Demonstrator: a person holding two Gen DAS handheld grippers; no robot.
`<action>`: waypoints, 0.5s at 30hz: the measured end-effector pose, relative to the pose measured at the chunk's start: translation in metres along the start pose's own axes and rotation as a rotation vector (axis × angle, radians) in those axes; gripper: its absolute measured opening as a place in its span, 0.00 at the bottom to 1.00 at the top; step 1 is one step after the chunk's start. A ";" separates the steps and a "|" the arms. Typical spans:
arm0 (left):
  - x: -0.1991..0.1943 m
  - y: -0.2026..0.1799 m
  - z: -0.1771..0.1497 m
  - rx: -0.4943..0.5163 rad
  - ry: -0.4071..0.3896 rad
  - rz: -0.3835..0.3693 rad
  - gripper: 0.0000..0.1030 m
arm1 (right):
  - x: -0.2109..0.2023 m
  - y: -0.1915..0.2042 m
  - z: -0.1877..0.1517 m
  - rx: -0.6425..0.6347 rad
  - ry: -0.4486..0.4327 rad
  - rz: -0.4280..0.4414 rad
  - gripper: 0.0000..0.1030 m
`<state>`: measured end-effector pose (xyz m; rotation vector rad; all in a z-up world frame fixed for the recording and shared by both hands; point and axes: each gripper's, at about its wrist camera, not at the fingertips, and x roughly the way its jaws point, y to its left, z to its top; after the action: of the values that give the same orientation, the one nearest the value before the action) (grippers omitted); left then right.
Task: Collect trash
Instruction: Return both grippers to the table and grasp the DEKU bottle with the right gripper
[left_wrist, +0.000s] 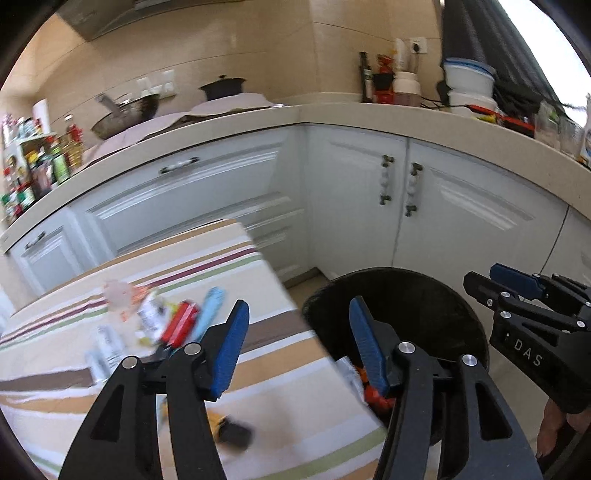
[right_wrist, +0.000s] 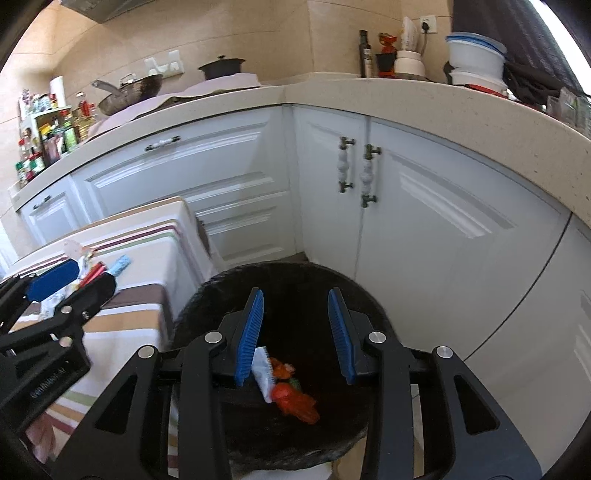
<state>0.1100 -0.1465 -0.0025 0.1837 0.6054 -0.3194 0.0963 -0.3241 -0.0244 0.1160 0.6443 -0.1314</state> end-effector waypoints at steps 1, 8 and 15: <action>-0.004 0.007 -0.003 -0.011 0.001 0.015 0.55 | -0.001 0.007 -0.001 -0.006 0.002 0.017 0.35; -0.029 0.052 -0.027 -0.081 0.036 0.114 0.56 | -0.010 0.049 -0.009 -0.062 0.015 0.099 0.35; -0.045 0.090 -0.049 -0.144 0.067 0.200 0.56 | -0.018 0.093 -0.019 -0.131 0.037 0.177 0.35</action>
<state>0.0806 -0.0392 -0.0093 0.1159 0.6679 -0.0767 0.0858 -0.2277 -0.0229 0.0493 0.6744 0.0840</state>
